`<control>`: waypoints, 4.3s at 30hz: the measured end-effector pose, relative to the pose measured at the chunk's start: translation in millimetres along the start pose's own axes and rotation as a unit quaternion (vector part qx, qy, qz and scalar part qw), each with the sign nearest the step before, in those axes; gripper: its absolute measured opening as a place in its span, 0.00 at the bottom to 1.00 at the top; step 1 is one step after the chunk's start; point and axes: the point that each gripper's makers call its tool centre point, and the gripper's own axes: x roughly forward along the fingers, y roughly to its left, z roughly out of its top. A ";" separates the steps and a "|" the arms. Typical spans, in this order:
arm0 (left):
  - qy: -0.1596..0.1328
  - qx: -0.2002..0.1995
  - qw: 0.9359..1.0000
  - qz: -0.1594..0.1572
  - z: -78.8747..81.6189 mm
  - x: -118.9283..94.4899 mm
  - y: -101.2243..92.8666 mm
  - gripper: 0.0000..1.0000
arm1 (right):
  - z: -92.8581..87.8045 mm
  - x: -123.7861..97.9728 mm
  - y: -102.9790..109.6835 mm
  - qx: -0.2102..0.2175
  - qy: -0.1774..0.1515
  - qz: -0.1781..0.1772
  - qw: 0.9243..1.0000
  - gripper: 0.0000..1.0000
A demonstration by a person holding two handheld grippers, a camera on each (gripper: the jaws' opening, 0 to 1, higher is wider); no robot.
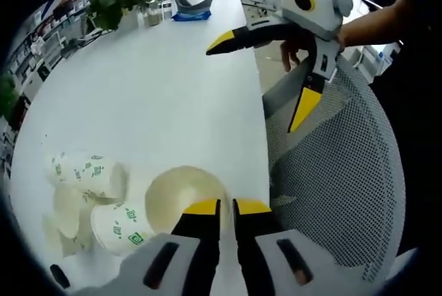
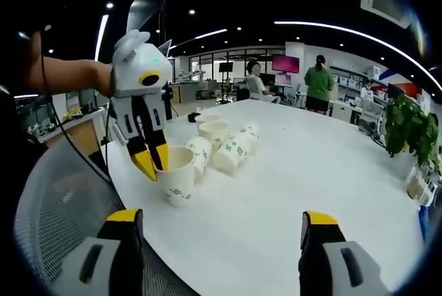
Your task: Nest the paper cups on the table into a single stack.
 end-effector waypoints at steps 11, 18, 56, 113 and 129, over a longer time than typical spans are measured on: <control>-0.057 -0.047 0.996 0.047 14.0 -24.8 14.7 0.10 | 0.4 0.3 1.5 0.000 0.002 0.002 1.000 0.95; -0.067 -0.050 0.995 0.050 13.8 -34.1 13.5 0.11 | -0.3 0.8 1.8 -0.001 0.004 0.004 1.000 0.95; -0.091 -0.128 0.976 0.150 -37.5 -74.1 102.8 0.25 | -3.5 1.7 -0.5 -0.005 0.011 0.000 1.000 0.94; -0.070 -0.109 0.991 0.035 -56.8 -31.9 137.2 0.24 | -11.5 1.5 -5.3 0.004 0.040 -0.015 0.999 0.91; -0.078 -0.089 0.992 -0.049 -59.7 -20.7 122.3 0.11 | -17.5 2.4 -9.6 0.005 0.055 -0.022 0.998 0.90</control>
